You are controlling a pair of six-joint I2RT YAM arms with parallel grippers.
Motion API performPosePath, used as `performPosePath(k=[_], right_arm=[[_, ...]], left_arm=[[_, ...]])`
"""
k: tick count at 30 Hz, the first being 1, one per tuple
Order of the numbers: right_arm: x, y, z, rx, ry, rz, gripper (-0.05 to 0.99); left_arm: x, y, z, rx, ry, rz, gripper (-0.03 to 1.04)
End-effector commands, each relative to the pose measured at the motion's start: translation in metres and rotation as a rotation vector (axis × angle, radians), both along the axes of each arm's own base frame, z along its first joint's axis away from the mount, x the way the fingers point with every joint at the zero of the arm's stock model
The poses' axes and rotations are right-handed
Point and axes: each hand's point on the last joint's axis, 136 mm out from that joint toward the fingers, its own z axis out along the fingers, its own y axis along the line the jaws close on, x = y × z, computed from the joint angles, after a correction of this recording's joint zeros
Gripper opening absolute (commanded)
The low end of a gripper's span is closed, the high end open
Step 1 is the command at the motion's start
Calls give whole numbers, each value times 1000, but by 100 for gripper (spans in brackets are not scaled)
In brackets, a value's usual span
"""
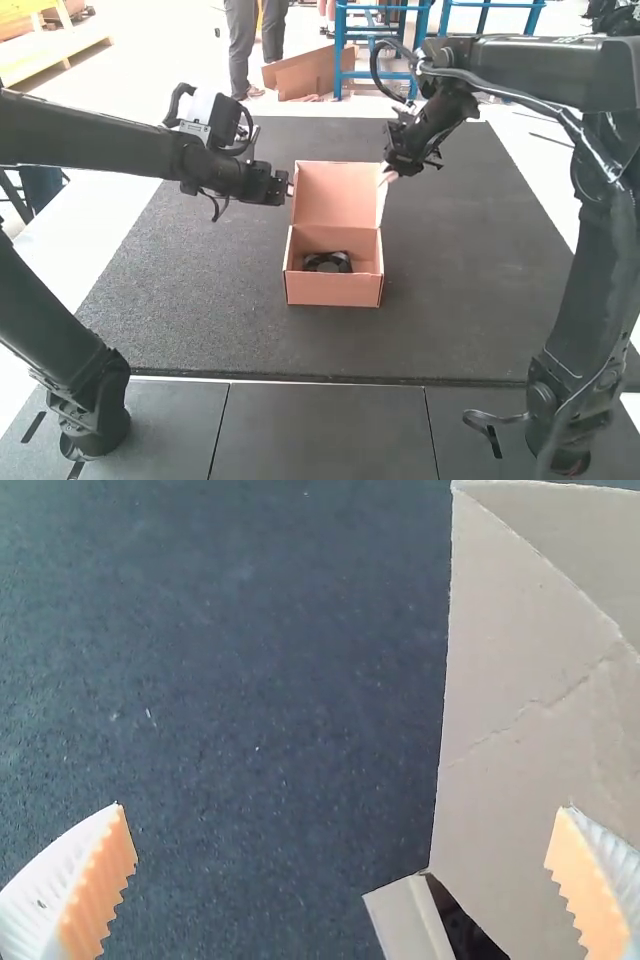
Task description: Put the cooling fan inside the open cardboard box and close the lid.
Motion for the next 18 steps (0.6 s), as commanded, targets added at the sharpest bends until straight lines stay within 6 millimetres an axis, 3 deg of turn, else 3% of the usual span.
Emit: performPosePath(k=[1, 7, 18], right_arm=[[-11, 8, 3, 15, 21, 32, -1], [-32, 6, -6, -7, 102, 53, -1], [-48, 0, -8, -3, 119, 62, -1]], left_arm=[[0, -4, 21, -16, -50, -16, 97], [-3, -3, 17, -6, -38, -23, 97], [-22, -18, 9, -8, 4, -86, 97]])
